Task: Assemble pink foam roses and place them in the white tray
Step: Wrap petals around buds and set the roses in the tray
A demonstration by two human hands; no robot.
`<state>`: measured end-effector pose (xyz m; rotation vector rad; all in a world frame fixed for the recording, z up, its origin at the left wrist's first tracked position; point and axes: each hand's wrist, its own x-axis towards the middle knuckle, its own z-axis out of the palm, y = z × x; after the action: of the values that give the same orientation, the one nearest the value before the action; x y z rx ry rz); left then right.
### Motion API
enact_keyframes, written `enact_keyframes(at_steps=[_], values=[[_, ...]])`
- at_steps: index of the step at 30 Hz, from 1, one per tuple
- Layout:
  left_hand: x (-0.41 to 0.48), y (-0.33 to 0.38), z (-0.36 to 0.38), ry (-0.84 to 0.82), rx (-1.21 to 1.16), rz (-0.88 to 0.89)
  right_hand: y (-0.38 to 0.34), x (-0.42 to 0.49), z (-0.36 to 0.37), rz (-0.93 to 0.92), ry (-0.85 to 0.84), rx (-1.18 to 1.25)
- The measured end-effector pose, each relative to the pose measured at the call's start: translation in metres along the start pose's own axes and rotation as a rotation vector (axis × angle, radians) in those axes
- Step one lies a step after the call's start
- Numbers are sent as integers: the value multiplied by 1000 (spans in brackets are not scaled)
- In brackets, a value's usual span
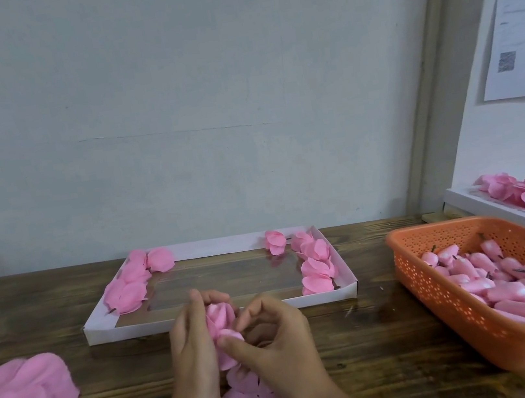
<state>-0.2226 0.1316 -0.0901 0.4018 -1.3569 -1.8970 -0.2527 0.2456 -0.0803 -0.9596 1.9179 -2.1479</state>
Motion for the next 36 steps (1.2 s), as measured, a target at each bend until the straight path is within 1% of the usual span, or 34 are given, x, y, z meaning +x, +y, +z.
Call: enact_keyframes(at_steps=[6,10,15,20,23,29,33,36], values=[[1,4,1,-16,-11,35,3,4,-4,-17,123,-71],[1,4,1,-39,14,74,5,5,-4,-46,147,-106],[-3,4,4,-75,85,120,3,3,-5,-99,99,-115],[-5,5,5,-67,30,56,0,-1,-3,-165,-18,-100],[-3,5,4,-82,-6,29,0,-2,-4,-198,-54,-126],[-1,2,4,-73,52,48,3,3,-6,-145,60,-131],[-5,5,4,-79,96,82,4,5,-6,-111,88,-115],[-6,5,5,-71,108,104,4,3,-5,-120,111,-121]])
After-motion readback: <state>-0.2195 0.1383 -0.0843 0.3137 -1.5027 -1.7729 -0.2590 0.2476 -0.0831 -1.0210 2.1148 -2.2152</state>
